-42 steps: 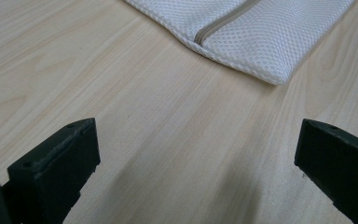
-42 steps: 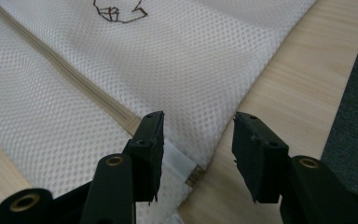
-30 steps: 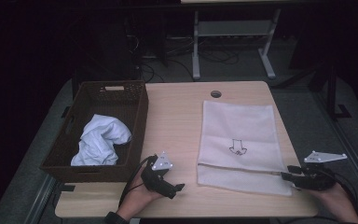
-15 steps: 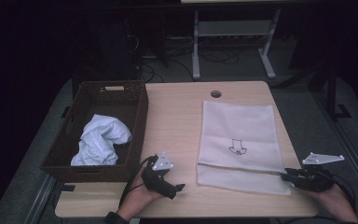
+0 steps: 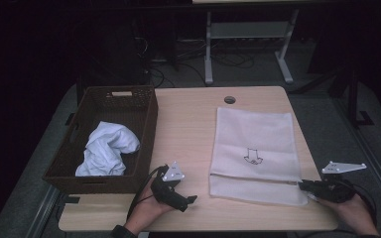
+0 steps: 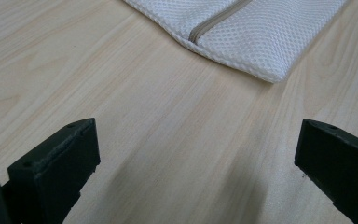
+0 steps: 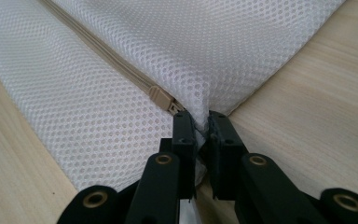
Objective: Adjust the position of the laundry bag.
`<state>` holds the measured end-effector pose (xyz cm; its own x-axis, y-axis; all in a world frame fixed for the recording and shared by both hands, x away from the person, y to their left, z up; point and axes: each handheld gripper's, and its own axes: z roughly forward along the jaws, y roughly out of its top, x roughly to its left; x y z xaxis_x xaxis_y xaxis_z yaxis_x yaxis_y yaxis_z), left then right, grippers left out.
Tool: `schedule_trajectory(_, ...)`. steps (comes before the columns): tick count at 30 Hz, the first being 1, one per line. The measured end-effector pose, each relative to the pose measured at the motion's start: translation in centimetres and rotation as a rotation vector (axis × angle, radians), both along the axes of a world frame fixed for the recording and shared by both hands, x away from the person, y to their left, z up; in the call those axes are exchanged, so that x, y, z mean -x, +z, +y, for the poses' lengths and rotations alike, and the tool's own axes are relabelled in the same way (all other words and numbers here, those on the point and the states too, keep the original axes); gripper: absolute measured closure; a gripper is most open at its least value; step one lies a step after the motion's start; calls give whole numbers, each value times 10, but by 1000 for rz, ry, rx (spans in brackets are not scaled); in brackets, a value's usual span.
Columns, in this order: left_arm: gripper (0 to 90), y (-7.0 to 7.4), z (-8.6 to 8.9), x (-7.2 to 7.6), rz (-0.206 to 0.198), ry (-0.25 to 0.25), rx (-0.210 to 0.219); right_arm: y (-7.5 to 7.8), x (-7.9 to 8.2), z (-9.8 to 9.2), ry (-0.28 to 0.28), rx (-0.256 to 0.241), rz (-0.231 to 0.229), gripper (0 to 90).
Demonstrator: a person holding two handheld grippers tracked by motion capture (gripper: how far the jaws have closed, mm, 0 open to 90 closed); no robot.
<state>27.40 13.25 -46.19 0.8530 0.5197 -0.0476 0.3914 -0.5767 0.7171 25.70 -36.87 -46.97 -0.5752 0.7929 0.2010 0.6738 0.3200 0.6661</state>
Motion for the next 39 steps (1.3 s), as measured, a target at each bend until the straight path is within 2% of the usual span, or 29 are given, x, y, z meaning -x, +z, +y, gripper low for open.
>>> schedule_trajectory(1,0,0,0,0,1,0,2,1,0,-1,-3,-25,1,818)
schedule_trajectory(3,0,0,0,0,2,-1,1,2,0,-1,-3,-44,-12,818)
schedule_trajectory(8,0,0,0,-1,1,-6,0,8,0,2,-4,-62,-26,817)
schedule_trajectory(14,0,1,1,-2,7,-9,13,14,1,11,4,-66,-33,815)
schedule_trajectory(18,2,2,1,-3,14,-14,25,16,0,18,11,-51,-40,815)
schedule_trajectory(19,20,3,1,-3,29,-21,36,17,0,21,13,-46,-53,815)
schedule_trajectory(22,33,3,0,-4,40,-23,46,19,1,23,10,-46,-62,815)
schedule_trajectory(24,34,4,-1,-5,49,-30,63,22,1,26,5,-62,-70,815)
schedule_trajectory(27,35,6,-3,-5,46,-38,74,25,2,30,8,-91,-76,816)
schedule_trajectory(39,35,11,-16,-6,44,-75,117,31,1,55,66,-93,-103,814)
